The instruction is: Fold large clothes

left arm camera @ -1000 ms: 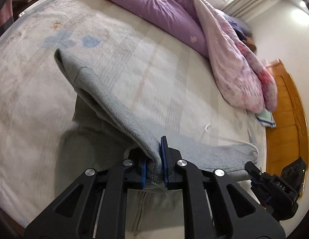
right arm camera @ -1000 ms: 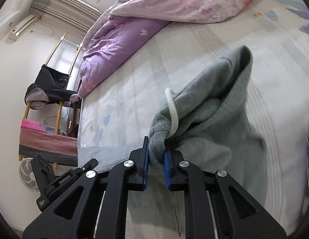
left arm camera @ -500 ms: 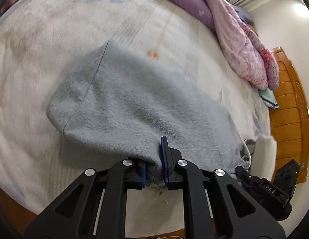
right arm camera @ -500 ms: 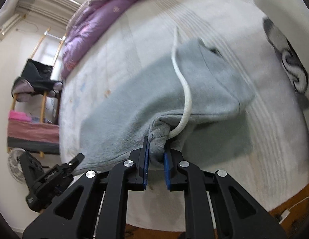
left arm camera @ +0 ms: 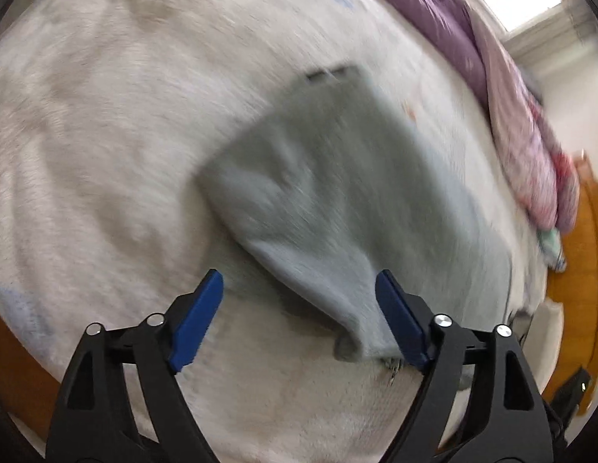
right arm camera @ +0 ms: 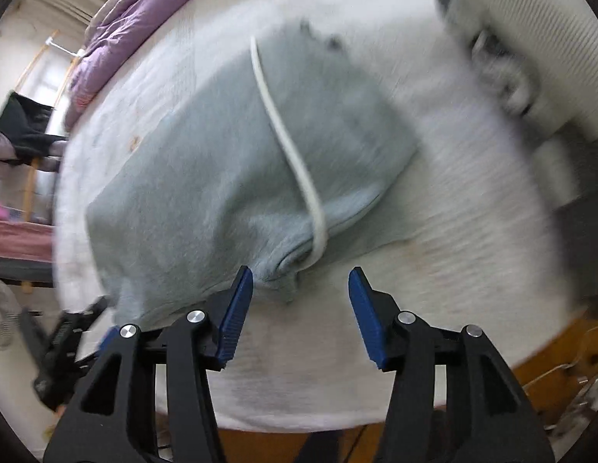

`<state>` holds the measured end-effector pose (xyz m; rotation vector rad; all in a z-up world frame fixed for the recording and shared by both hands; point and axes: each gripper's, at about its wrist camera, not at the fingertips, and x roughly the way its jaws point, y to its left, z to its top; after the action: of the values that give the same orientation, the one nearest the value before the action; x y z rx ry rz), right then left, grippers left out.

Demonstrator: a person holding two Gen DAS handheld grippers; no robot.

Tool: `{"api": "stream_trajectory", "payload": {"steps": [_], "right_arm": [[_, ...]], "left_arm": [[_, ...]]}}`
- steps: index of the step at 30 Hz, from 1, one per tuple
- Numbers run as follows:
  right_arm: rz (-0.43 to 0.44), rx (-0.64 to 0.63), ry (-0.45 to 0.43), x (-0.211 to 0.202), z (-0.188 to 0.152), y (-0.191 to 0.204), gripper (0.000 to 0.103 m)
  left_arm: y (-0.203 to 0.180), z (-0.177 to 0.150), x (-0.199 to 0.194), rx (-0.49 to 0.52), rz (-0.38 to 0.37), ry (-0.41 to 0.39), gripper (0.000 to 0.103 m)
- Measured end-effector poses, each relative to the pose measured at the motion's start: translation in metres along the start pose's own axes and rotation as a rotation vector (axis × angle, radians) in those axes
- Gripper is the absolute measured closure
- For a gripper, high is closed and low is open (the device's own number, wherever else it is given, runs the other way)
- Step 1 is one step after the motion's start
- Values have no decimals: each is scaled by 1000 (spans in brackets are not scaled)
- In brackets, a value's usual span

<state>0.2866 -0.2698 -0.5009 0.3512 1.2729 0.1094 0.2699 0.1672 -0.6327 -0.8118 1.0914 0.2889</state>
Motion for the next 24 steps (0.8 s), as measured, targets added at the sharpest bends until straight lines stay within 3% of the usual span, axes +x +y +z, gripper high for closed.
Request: {"api": "stream_trajectory", "payload": {"steps": [1, 5, 7, 14, 15, 17, 21, 24], "right_arm": [[4, -32, -45, -7, 1, 11, 56], [67, -231, -140, -4, 15, 77, 95], [85, -301, -135, 22, 23, 111, 99], [-3, -399, -70, 125, 49, 161, 103], [-18, -401, -45, 137, 50, 159, 103], [-11, -385, -35, 153, 50, 157, 102], [19, -349, -31, 138, 47, 152, 102], [48, -325, -16, 112, 25, 146, 102]], "left_arm": [[6, 3, -1, -18, 2, -5, 21], [29, 12, 9, -94, 21, 1, 21], [33, 11, 18, -108, 11, 17, 21], [15, 14, 30, -52, -10, -13, 22], [15, 15, 31, -41, -11, -16, 25], [9, 13, 35, -17, -25, -9, 42], [9, 10, 37, -46, -30, -12, 51], [14, 11, 33, -48, -47, -3, 59]]}}
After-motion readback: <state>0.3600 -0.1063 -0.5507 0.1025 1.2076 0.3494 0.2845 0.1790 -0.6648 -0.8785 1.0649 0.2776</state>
